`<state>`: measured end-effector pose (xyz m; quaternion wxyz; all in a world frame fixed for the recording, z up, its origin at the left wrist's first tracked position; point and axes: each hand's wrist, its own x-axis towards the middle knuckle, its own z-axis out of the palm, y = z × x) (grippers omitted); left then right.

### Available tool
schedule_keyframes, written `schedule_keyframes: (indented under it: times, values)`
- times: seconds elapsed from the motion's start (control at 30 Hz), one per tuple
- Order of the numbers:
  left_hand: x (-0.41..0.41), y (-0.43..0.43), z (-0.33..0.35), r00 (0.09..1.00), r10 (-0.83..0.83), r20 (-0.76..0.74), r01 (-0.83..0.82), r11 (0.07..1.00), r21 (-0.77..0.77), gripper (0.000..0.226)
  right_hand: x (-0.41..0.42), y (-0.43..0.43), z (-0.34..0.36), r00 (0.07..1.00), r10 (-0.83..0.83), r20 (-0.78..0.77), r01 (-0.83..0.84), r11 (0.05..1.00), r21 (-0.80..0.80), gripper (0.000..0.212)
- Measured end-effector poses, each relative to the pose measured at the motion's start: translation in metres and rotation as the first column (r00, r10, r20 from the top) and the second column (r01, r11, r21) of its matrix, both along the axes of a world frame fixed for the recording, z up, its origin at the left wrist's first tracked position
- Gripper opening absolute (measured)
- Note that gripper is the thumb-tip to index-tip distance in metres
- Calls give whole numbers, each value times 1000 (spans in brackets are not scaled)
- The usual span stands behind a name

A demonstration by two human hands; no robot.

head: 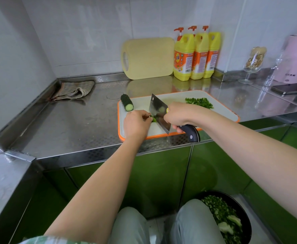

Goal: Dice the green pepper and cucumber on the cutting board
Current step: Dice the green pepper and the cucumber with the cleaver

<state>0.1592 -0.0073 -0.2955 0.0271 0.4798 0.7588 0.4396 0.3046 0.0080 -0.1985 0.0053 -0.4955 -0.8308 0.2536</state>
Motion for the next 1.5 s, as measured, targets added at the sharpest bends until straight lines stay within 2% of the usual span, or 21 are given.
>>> schedule_keyframes:
  times: [0.2,0.43,0.77,0.93,1.33,1.5]
  values:
    - [0,-1,2,1000,-8,21,8,1000,-8,15,-16,2,-15,999,-25,-38,26,999,27,16]
    - [0,-2,4,998,-4,55,5,1000,-9,11,-12,10,-24,979,-70,-193,83,995,62,21]
    - [1,-4,4,999,15,32,-15,1000,-8,14,-9,-5,-6,996,-30,-87,32,999,21,31]
    - [1,-4,4,1000,12,27,-12,1000,-9,13,-16,-4,-11,997,-28,-68,28,1000,-8,25]
    - [1,-6,6,998,-11,63,11,1000,3,10,-11,14,-27,955,-114,-273,117,993,-4,27]
    - [1,-6,5,998,5,61,-6,1000,6,12,-8,6,-16,966,-82,-245,80,997,-19,22]
